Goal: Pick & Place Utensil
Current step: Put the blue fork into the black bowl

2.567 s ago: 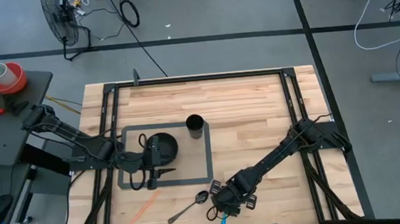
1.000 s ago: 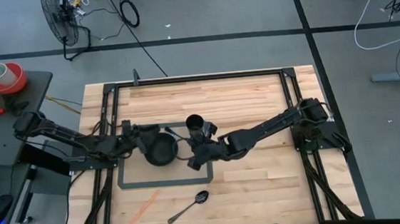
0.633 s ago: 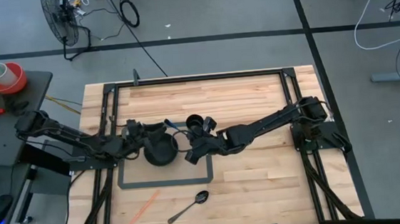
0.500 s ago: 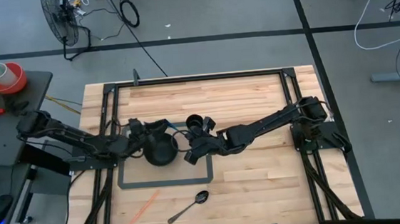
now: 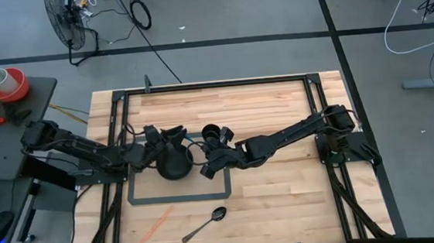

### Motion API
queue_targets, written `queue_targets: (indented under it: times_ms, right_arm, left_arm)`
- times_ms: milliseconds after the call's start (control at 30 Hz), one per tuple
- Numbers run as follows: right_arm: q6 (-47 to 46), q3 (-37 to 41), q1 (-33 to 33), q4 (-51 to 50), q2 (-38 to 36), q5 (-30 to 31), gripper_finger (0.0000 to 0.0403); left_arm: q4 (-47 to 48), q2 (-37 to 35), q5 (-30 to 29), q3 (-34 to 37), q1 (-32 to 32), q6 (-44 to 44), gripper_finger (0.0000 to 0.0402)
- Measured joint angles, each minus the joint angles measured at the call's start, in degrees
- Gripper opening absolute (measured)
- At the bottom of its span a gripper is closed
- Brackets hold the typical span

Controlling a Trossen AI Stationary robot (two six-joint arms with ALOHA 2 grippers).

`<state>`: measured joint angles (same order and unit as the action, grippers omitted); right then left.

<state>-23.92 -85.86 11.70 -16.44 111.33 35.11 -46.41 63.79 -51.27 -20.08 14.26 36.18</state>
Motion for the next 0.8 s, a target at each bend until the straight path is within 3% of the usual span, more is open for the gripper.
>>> queue_targets:
  times_ms: [300, 567, 800]
  right_arm:
    - [-1.1, 0.0, 0.0, 0.1, 0.0, -0.1, 0.0011]
    - [-1.1, 0.0, 0.3, 1.3, -0.2, -3.1, 0.0053]
    - [4.6, 0.0, 2.2, 7.0, -1.2, -4.3, 0.0120]
  left_arm:
    - [0.3, -0.1, 1.0, 0.0, 0.2, -2.5, 0.0016]
    - [4.9, -6.5, 8.3, 0.0, -0.1, -6.6, 0.0007]
    - [24.8, -23.8, 13.1, 0.0, -3.1, -7.0, 0.0007]
